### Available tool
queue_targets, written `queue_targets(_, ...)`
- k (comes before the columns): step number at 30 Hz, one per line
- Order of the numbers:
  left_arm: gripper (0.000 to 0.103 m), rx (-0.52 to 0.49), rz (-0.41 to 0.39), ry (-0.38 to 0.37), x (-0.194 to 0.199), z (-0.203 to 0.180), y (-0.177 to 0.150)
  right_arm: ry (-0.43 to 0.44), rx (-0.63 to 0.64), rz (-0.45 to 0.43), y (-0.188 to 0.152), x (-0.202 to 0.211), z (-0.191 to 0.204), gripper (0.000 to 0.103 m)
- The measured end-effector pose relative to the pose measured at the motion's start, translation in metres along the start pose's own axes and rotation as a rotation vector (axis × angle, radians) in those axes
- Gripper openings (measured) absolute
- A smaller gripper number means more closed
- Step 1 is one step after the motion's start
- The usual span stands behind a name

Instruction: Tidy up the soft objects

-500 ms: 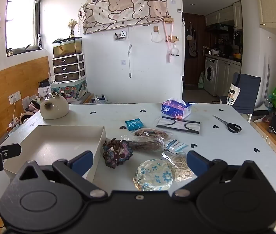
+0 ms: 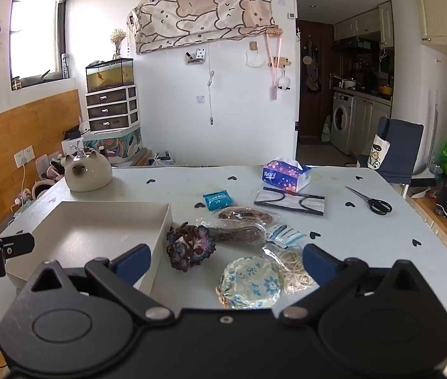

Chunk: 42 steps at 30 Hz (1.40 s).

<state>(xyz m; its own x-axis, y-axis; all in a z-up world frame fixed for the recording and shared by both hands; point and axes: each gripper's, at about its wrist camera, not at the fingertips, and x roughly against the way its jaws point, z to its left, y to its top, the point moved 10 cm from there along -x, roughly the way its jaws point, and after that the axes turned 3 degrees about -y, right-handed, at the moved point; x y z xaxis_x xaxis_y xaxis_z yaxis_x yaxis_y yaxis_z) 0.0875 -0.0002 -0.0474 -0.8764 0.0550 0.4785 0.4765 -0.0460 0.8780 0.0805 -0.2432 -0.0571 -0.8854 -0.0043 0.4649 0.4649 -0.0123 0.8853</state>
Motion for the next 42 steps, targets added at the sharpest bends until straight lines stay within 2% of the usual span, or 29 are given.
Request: queue_targets(42,0.103,0.006,0.002,-0.003,-0.0001,0.0003,0.0000,0.001,0.002,0.002,-0.0008,0.0011,0.0033,0.103)
